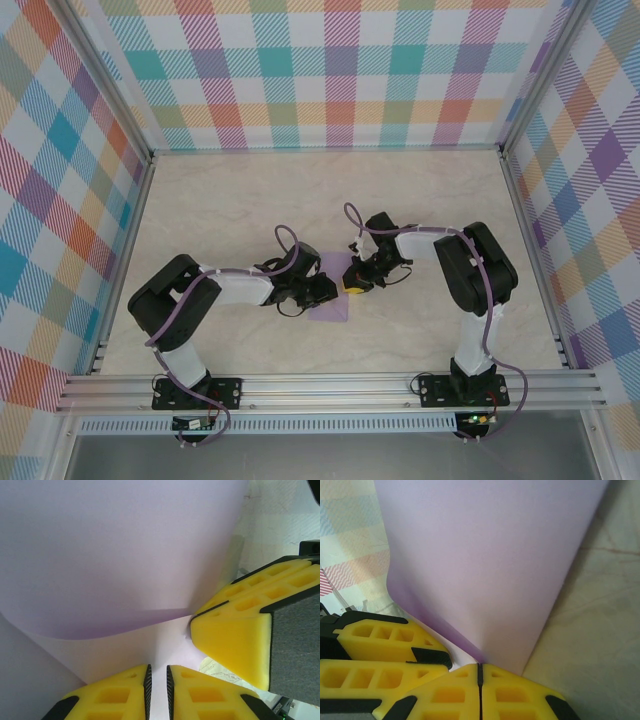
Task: Fold a paper plane with a square sheet of paper (pick it up from the middle)
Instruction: Fold the triangle a second time at the center of the table.
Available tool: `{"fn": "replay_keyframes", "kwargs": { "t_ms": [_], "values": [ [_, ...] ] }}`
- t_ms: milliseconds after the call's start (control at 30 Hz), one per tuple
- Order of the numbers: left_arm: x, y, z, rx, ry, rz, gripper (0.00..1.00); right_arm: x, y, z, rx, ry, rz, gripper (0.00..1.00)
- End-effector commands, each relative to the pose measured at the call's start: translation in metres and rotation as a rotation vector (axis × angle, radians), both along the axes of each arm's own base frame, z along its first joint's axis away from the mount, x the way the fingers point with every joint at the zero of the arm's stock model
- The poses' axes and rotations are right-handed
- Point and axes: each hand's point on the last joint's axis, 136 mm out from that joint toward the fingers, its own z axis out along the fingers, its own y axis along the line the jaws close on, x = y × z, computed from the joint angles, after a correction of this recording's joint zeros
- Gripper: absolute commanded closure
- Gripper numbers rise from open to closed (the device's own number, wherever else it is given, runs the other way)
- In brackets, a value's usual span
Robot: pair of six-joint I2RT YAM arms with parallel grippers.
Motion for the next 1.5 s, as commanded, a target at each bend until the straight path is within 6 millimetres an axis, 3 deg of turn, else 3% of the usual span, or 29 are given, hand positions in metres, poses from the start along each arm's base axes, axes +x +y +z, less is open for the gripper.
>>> {"fn": "replay_keyframes", "kwargs": {
  "t_ms": [0, 200, 333, 500, 633, 833, 1133, 1467],
  "values": [
    [-0.015, 0.016, -0.023, 0.081, 0.068, 0.017, 0.82, 0.002, 0.002, -0.004, -0.012, -0.010, 0.023, 0.93],
    [-0.021, 0.021, -0.032, 0.113, 0.096, 0.023, 0.83, 0.002, 0.001, -0.002, -0.025, -0.016, 0.022, 0.91],
    [-0.023, 0.024, -0.037, 0.137, 0.114, 0.025, 0.84, 0.010, -0.007, 0.011, -0.075, -0.070, -0.003, 0.80],
    [-0.025, 0.027, -0.041, 0.153, 0.132, 0.043, 0.84, 0.023, -0.032, 0.023, -0.238, -0.177, -0.054, 0.68],
    [-0.025, 0.027, -0.043, 0.157, 0.136, 0.052, 0.84, 0.019, -0.027, 0.033, -0.189, -0.190, -0.048, 0.72],
    [-0.025, 0.029, -0.043, 0.168, 0.136, 0.060, 0.85, 0.005, -0.004, 0.032, -0.069, -0.127, -0.008, 0.94],
    [-0.024, 0.030, -0.038, 0.176, 0.126, 0.064, 0.87, -0.003, 0.007, 0.013, -0.059, -0.074, 0.032, 0.97],
    [-0.014, 0.021, -0.017, 0.147, 0.075, 0.044, 0.87, -0.013, -0.015, -0.020, -0.195, -0.038, 0.050, 0.98]
  ]
}}
